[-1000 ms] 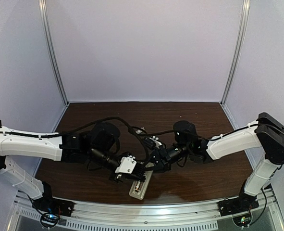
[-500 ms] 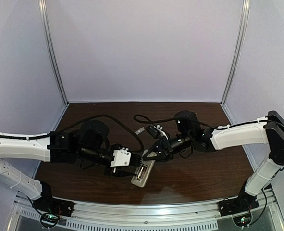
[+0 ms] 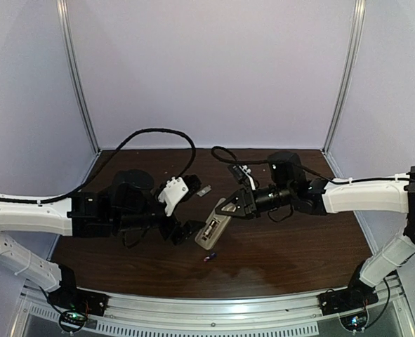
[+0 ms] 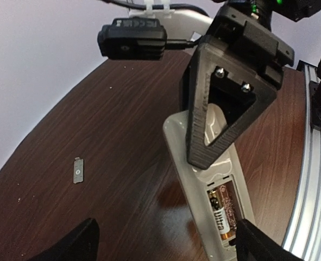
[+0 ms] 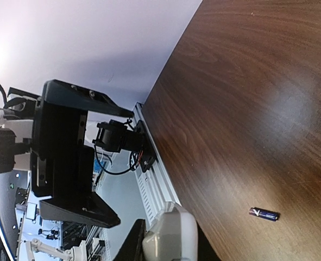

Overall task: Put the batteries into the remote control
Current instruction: Press the battery in the battery compartment.

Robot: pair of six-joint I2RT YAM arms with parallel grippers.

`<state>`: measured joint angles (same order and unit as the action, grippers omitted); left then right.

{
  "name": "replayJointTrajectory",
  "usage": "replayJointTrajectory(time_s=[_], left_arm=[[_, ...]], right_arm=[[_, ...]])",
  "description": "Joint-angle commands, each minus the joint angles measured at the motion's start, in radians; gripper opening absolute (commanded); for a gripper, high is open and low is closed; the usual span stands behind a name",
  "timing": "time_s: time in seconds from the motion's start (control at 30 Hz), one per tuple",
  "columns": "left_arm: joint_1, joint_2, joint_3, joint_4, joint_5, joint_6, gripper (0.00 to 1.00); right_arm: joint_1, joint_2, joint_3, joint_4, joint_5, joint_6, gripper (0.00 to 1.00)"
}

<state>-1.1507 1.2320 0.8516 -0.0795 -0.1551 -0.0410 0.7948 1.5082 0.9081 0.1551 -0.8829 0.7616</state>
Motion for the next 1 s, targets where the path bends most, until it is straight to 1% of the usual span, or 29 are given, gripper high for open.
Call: replayJointTrajectory(time_s=[0.0, 0.1, 0.33, 0.47, 0.6, 0.67, 0.8, 0.97], left_arm=[[-0.004, 0.068, 0.041, 0.028, -0.04, -0.18, 0.85], [-0.004, 0.108, 0.057, 0.037, -0.026, -0.205, 0.76], [-0.003, 0.15, 0.081, 0.028, -0.036, -0.212, 0.61], [-0.004, 0.181, 0.108, 0.0, -0.046, -0.209, 0.57], [-0.004, 0.191, 0.112, 0.019, -0.002, -0.206, 0.58], [-0.004, 0.198, 0.115, 0.017, -0.012, -0.208, 0.58], [-0.002, 0.207, 0.117, 0.006, -0.032, -0.205, 0.51], [0.004, 0.226, 0.121, -0.016, -0.039, -0.2, 0.4]], right_arm=[[-0.006, -0.041, -0.015, 0.052, 0.126, 0.001, 0.0], [-0.006, -0.039, -0.017, 0.063, 0.126, 0.012, 0.0], [-0.006, -0.044, -0.033, 0.104, 0.095, 0.039, 0.0], [-0.005, -0.05, -0.037, 0.11, 0.084, 0.039, 0.0], [-0.006, -0.051, -0.037, 0.105, 0.091, 0.036, 0.0], [-0.006, -0.051, -0.037, 0.111, 0.089, 0.039, 0.0], [-0.006, -0.061, -0.036, 0.108, 0.087, 0.039, 0.0], [-0.006, -0.067, -0.035, 0.112, 0.08, 0.041, 0.0]])
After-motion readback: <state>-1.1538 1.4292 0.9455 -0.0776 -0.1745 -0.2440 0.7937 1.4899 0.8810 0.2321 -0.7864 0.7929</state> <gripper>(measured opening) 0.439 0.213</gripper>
